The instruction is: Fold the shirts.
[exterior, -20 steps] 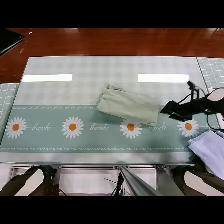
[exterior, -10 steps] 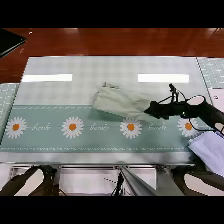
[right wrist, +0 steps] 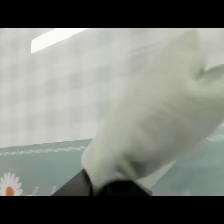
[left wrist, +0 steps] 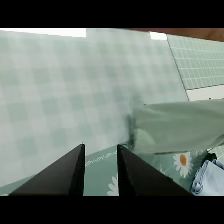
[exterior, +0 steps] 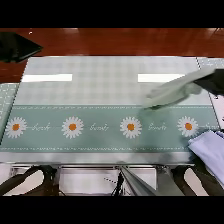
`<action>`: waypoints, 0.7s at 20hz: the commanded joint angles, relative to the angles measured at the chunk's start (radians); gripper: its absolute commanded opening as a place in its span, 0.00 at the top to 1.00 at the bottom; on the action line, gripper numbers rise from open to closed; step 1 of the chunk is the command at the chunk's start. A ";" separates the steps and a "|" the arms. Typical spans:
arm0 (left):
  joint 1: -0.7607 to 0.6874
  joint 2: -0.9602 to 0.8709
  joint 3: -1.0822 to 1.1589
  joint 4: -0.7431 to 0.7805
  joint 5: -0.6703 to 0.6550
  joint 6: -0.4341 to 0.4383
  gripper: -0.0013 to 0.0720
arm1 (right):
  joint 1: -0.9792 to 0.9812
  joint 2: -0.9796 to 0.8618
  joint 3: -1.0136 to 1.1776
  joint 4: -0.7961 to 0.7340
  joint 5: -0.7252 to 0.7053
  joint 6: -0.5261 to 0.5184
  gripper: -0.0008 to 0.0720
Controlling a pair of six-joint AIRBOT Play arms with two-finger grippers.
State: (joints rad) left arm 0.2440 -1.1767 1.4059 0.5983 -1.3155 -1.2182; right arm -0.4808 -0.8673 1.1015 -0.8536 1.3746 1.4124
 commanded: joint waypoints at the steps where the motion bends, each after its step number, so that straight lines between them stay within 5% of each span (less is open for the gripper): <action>1: -0.078 -0.106 -0.038 0.001 0.022 0.066 0.62 | -0.245 0.062 0.112 -0.153 0.278 0.056 0.94; 5: -0.181 -0.206 -0.119 0.001 0.072 0.165 0.62 | -0.434 0.076 0.116 -0.481 0.454 0.081 0.94; 9: -0.238 -0.287 -0.195 0.001 0.138 0.290 0.62 | -0.565 0.108 0.117 -0.777 0.466 0.123 0.94; 14: -0.233 -0.384 -0.213 0.000 0.138 0.294 0.62 | -0.623 0.141 0.117 -1.078 0.467 0.145 0.94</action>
State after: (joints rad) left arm 0.0174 -1.5082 1.2076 0.5983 -1.1854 -0.9504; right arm -1.0645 -0.7429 1.2167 -1.7134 1.8313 1.5425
